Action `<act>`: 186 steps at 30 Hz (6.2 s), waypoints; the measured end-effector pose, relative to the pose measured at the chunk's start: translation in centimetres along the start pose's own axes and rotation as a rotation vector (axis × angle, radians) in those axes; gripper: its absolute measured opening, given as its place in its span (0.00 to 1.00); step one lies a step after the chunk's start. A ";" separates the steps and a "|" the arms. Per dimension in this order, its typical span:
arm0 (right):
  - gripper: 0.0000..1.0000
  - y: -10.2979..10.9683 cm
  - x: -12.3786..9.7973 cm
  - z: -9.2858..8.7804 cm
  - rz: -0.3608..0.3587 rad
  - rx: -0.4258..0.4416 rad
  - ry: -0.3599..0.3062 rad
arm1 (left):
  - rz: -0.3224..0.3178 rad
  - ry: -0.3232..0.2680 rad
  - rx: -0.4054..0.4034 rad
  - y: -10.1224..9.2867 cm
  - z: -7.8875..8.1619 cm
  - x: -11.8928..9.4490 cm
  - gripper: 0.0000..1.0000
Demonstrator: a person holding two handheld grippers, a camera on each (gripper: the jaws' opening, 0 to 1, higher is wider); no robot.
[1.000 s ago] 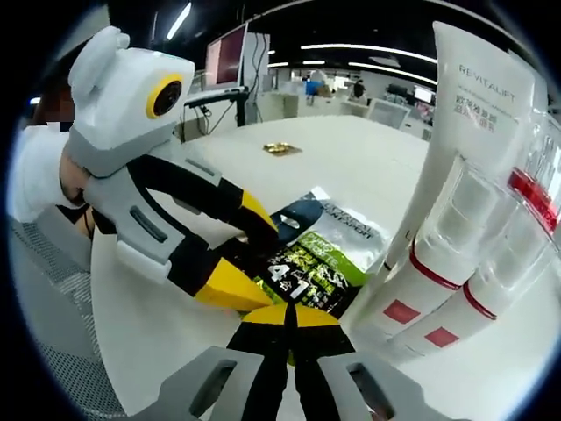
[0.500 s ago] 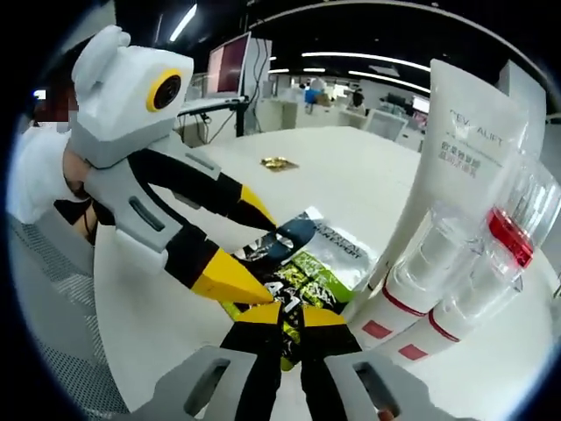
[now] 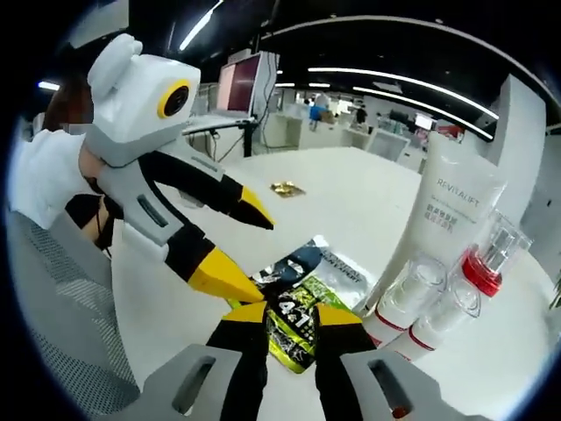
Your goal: Arrange the skincare products in the storage area until every visible bottle or jar stands upright without overlapping.
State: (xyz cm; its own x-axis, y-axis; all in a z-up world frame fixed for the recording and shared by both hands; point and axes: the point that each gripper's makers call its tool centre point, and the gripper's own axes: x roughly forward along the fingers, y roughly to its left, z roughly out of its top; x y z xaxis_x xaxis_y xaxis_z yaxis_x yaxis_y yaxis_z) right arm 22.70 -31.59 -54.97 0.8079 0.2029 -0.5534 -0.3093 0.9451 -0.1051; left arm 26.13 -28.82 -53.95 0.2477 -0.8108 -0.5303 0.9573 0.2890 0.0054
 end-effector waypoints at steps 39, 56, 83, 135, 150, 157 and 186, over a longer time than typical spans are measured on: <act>0.99 -0.4 -7.7 0.4 -0.116 0.069 -0.038 | 0.140 -0.118 -0.130 1.7 1.2 -10.3 0.93; 0.99 -0.1 -7.5 -2.1 -0.120 0.142 -0.017 | 0.161 -0.095 -0.176 2.6 -1.4 -11.4 0.99; 0.99 -0.3 -6.9 -2.9 -0.126 0.154 0.016 | 0.138 -0.056 -0.224 2.1 -3.3 -10.8 0.99; 0.96 -1.1 -6.4 -4.5 -0.162 0.204 0.062 | 0.109 0.155 -0.075 15.1 -10.7 -10.7 0.95; 0.95 -0.9 -6.3 -4.7 -0.151 0.208 0.074 | 0.061 0.277 -0.034 17.4 -13.2 -9.8 0.67; 0.95 -0.9 -6.2 -4.8 -0.149 0.208 0.080 | 0.049 0.308 -0.018 17.9 -13.3 -9.9 0.62; 0.89 0.0 -5.9 -5.1 -0.107 0.189 0.103 | -0.082 0.472 0.128 18.2 -14.7 -9.6 0.50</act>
State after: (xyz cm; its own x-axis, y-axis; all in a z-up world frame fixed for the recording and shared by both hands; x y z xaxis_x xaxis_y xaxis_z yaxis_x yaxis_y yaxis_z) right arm 15.40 -34.04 -55.94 0.7725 0.0808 -0.6298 -0.1171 0.9930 -0.0162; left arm 38.98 -8.32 -61.21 0.1049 -0.5006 -0.8593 0.9888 0.1451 0.0361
